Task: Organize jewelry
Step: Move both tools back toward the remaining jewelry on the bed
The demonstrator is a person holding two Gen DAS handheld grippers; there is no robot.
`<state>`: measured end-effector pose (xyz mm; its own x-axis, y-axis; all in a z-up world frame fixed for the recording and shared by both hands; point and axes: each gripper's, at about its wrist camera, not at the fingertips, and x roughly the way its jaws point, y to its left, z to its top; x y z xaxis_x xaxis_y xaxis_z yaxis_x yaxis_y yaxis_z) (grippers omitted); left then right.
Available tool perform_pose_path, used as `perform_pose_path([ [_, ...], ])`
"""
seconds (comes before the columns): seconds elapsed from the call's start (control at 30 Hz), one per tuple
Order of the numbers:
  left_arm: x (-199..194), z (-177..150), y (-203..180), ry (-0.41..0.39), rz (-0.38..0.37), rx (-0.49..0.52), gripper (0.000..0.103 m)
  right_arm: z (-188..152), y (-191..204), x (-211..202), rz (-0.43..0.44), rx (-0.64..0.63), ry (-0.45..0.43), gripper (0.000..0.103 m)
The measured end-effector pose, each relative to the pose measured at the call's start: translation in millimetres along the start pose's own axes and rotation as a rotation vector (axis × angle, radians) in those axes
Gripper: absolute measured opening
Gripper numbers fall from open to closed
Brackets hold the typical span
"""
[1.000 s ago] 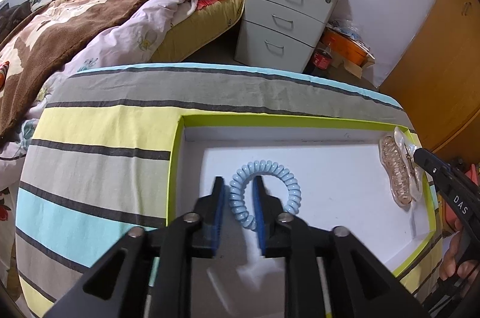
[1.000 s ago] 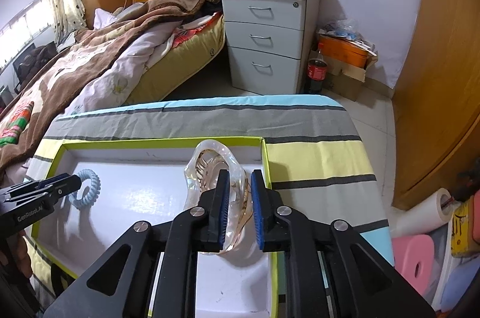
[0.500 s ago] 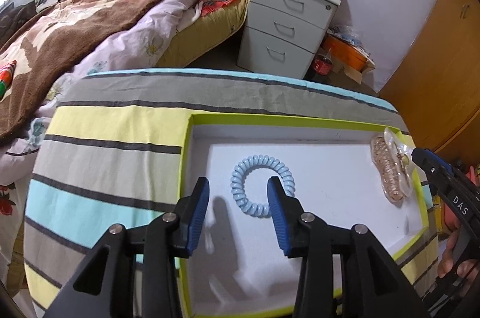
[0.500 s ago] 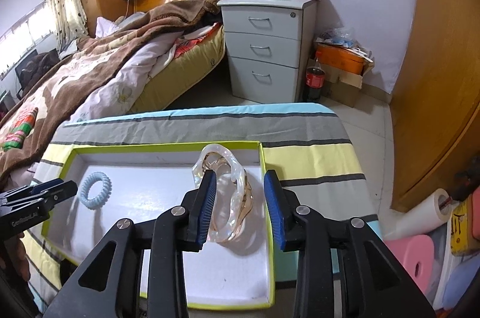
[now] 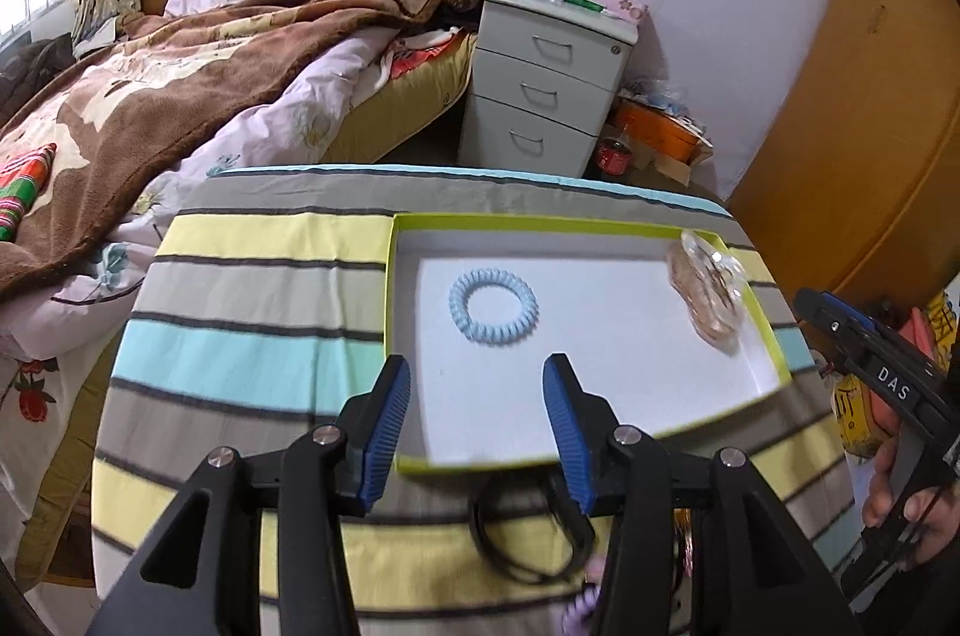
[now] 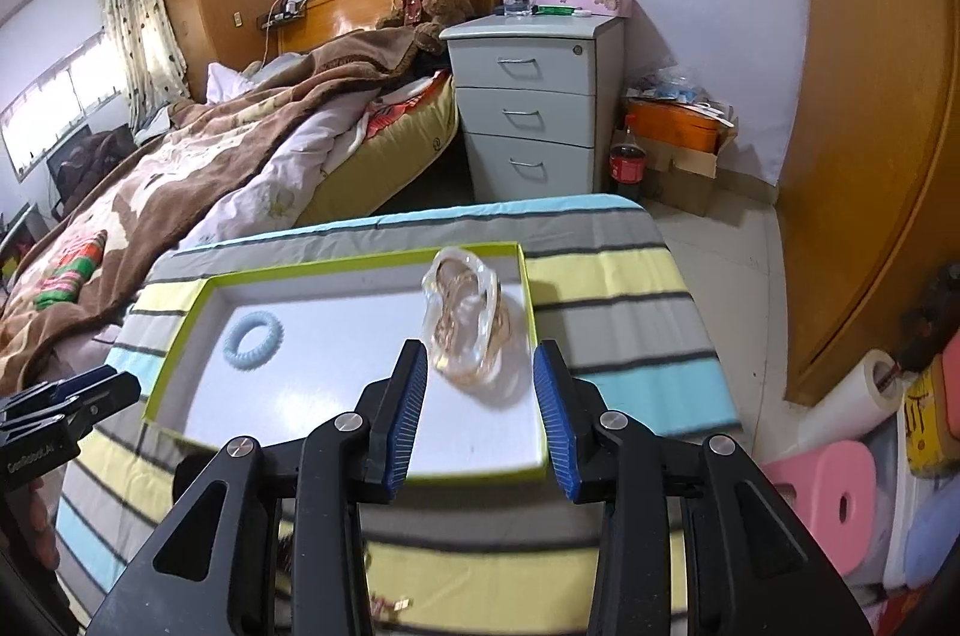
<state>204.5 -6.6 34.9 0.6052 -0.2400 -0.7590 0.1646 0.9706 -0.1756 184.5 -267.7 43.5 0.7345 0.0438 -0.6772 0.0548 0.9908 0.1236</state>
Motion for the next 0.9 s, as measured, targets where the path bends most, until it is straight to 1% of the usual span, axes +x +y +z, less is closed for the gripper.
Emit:
perform_pose_path([
  [0.17,-19.5,-21.0,4.3,-0.014,-0.009,-0.004,0.049,-20.9,2.2,-18.0,0.02,0.012,0.001,0.039],
  [0.33,-29.5,-46.1,10.9,-0.008,-0.029,-0.018,0.05,-47.1,7.9,-31.7,0.047,0.022,0.011,0.043],
  [0.4,-33.9,-57.0,12.7,-0.009,-0.018,-0.014,0.05,-58.4,11.4,-34.0,0.055,0.029,0.023,0.043],
  [0.53,-42.1,-74.6,16.3,-0.009,-0.042,-0.02,0.05,-79.1,18.2,-34.7,0.079,0.052,0.061,0.043],
  [0.63,-46.4,-85.6,20.0,-0.008,-0.033,-0.015,0.05,-94.7,24.3,-29.9,0.09,0.068,0.095,0.043],
  [0.73,-49.4,-94.9,24.2,-0.005,-0.046,-0.02,0.051,-102.9,30.5,-22.3,0.099,0.084,0.13,0.043],
  [0.8,-48.4,-98.5,25.9,0.002,-0.052,-0.02,0.051,-106.2,34.5,-20.9,0.109,0.091,0.131,0.043],
  [0.9,-48.9,-105.7,28.5,0.011,-0.06,-0.018,0.051,-109.7,41.6,-18.7,0.1,0.091,0.128,0.043],
])
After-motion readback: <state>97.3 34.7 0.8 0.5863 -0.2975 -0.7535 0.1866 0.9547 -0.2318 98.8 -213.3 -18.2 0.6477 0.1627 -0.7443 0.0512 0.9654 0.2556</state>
